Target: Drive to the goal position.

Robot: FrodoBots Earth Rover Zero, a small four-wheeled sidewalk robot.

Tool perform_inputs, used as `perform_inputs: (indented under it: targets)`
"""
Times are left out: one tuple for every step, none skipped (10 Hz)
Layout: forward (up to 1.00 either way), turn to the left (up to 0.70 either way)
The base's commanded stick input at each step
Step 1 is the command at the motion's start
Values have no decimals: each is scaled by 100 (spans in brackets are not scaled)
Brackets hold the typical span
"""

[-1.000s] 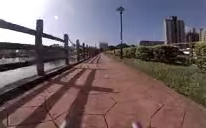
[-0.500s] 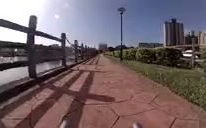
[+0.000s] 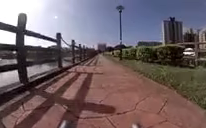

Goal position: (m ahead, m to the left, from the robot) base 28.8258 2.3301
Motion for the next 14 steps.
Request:
perform_inputs:
  targets:
    - [50,0]
    - [50,0]
    - [50,0]
    - [50,0]
    - [50,0]
    - [50,0]
    - [50,0]
    - [50,0]
    - [50,0]
    - [50,0]
    - [50,0]
    - [50,0]
    - [50,13]
    - [50,44]
